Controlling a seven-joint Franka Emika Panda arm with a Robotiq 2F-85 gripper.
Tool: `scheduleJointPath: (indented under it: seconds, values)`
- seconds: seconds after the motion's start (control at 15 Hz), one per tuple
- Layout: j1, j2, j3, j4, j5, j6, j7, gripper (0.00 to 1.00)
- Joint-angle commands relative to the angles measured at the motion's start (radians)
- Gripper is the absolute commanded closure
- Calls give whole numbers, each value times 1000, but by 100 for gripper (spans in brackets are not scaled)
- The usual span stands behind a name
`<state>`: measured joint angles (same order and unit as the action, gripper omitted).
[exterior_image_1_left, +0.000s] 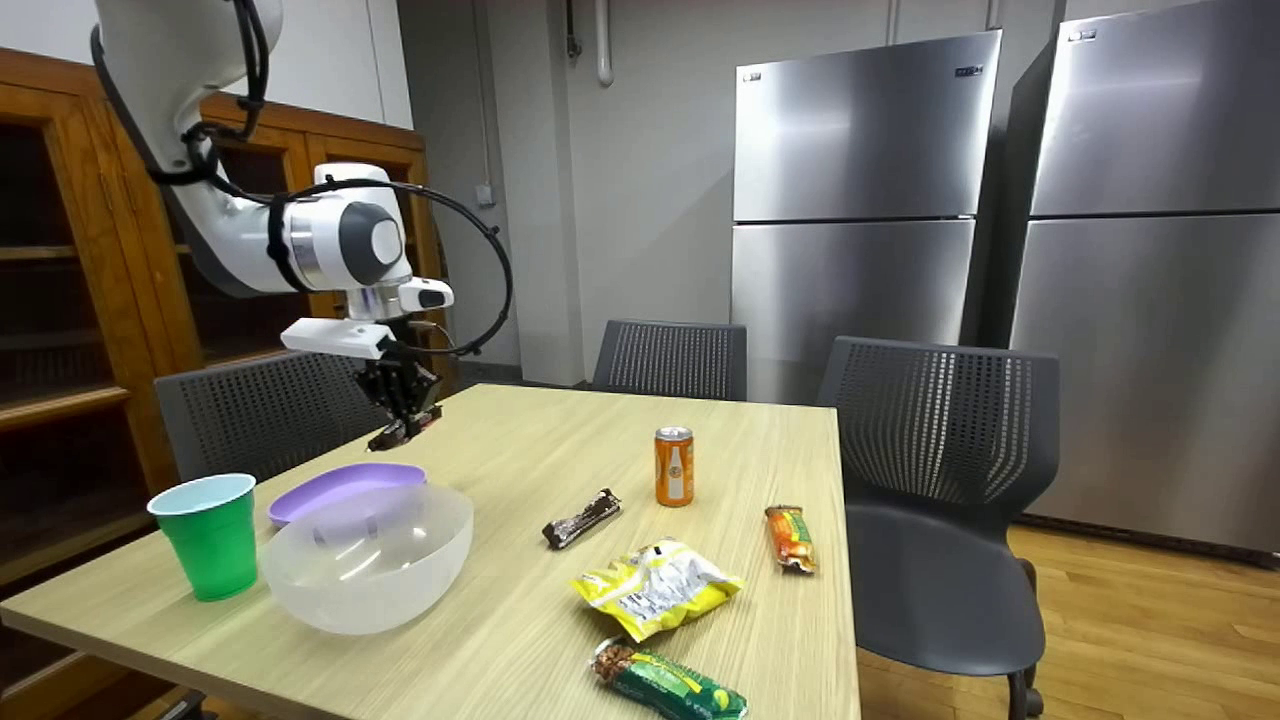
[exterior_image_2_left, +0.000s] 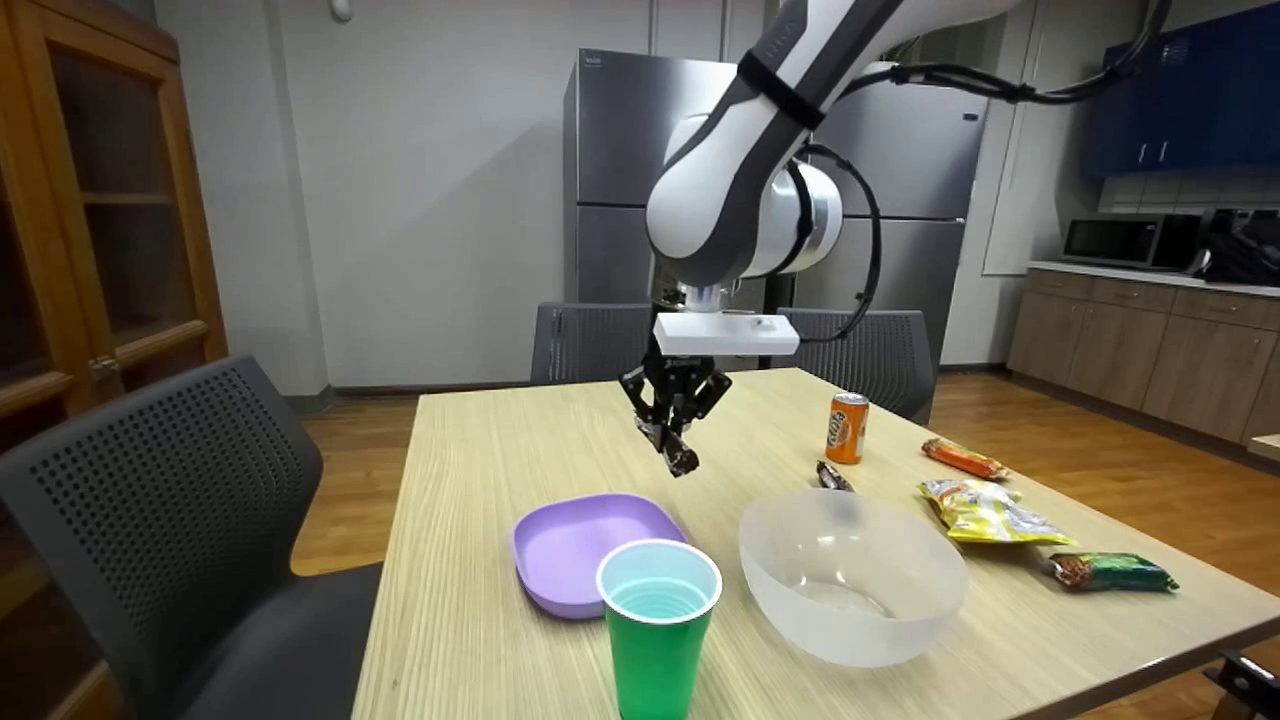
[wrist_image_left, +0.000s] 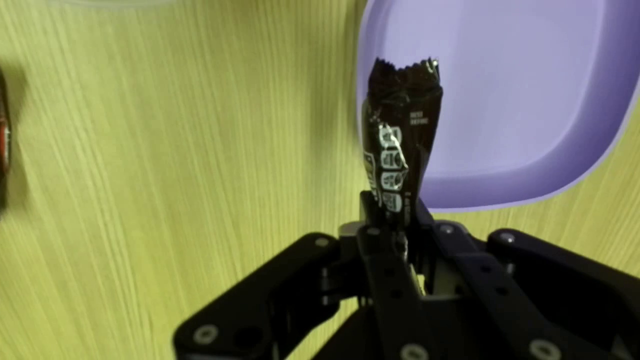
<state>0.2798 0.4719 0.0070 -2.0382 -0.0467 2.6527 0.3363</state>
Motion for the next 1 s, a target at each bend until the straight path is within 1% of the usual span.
scheduleJointPath:
  seconds: [0.0,0.2,0.47,0.67,0.93]
  values:
    - [-5,-31,53,-13,7,-19,-54,96]
    - [-7,-18,85,1,17,-21,-75,96]
    - [-3,7,105,14,15,-2,-93,96]
    - [-8,47,117,42,17,6,-121,96]
    - [9,103,113,85,-1,-4,-144,96]
